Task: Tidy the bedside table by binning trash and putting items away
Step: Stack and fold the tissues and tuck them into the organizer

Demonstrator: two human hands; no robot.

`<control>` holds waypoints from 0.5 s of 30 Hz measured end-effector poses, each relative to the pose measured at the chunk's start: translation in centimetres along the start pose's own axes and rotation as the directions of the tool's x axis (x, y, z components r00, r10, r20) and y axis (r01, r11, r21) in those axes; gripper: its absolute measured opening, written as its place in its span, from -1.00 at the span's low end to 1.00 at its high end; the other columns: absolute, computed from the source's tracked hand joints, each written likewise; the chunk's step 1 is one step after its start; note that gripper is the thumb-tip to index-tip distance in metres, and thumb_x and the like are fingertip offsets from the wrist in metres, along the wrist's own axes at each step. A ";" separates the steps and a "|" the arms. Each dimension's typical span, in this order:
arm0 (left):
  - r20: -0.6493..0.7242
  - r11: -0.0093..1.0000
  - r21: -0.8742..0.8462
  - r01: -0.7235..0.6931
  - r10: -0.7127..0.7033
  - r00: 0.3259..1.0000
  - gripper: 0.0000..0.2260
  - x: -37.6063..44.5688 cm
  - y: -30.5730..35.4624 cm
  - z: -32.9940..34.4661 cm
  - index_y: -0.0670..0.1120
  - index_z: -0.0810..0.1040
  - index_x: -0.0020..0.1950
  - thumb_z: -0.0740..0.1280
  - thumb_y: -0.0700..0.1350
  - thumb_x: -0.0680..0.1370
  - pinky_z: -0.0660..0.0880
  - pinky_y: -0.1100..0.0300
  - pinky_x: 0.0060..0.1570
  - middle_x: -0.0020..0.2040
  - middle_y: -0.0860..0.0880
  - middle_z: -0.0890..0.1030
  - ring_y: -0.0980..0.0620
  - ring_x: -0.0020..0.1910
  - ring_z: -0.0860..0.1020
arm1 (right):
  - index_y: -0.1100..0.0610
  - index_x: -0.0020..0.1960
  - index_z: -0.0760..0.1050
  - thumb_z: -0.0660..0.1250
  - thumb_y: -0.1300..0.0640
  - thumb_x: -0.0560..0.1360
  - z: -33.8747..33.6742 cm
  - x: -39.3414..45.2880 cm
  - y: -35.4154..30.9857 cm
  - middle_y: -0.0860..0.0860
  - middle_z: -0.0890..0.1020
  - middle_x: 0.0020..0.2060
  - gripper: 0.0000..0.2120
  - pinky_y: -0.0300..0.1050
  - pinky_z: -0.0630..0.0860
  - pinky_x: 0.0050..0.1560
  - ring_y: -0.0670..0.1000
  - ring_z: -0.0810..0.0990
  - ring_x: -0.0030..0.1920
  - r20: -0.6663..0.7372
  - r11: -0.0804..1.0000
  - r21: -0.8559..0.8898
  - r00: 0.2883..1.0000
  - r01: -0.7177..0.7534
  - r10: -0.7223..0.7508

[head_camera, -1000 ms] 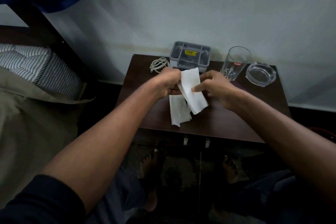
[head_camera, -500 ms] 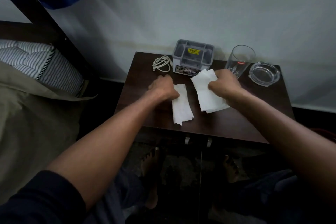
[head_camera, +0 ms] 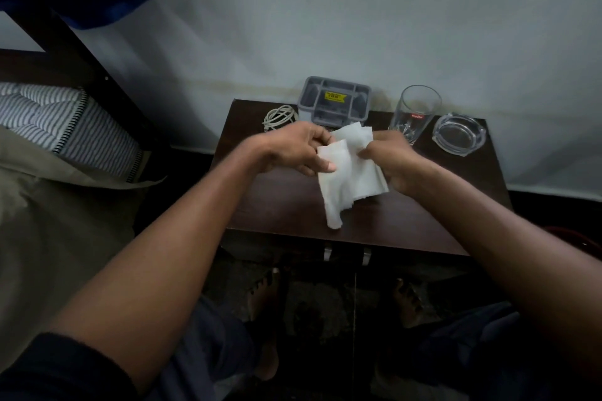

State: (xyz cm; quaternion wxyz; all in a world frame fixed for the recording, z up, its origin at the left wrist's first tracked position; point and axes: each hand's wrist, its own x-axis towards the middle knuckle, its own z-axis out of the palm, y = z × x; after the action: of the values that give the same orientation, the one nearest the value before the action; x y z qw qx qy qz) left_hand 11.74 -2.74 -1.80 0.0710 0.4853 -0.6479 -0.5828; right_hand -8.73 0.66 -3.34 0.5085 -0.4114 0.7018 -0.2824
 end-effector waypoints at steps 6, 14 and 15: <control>-0.156 0.977 0.103 -0.189 0.203 0.967 -0.63 0.1 1.0 0.2 -0.13 0.60 0.30 0.55 -0.30 0.52 0.66 0.07 0.01 0.15 -0.13 0.73 0.05 0.01 0.68 | 0.15 -0.01 0.70 0.32 0.31 0.63 1.0 -0.8 -0.6 0.07 0.77 -0.10 -0.81 -0.03 0.68 -0.09 0.05 0.75 -0.08 0.249 0.999 0.025 0.968 0.023 -0.029; -0.486 0.956 0.287 -0.068 0.206 0.849 -0.65 1.0 0.1 -0.1 -0.03 0.63 0.26 0.57 -0.20 0.50 0.53 0.22 0.00 0.05 0.08 0.62 0.13 -0.10 0.56 | 0.20 0.35 0.60 0.21 0.21 0.72 1.5 0.3 -0.3 0.16 0.74 0.22 -0.71 0.20 0.62 0.31 0.20 0.71 0.26 0.229 0.977 0.210 0.973 -0.047 -0.002; -0.489 0.955 0.289 -0.061 0.202 0.849 -0.65 1.0 0.1 -0.1 -0.03 0.63 0.26 0.57 -0.19 0.50 0.51 0.23 -0.01 0.06 0.07 0.62 0.11 -0.06 0.57 | 0.19 0.37 0.59 0.21 0.13 0.73 1.5 0.3 -0.3 0.16 0.74 0.22 -0.70 0.17 0.64 0.28 0.18 0.72 0.25 0.249 0.965 0.254 0.969 -0.059 -0.006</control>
State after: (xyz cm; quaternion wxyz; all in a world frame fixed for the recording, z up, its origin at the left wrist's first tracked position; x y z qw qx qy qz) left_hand 11.22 -3.58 -2.16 0.2161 0.5820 -0.7087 -0.3351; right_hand -7.27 0.27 -3.79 0.6453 -0.3636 0.5953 -0.3115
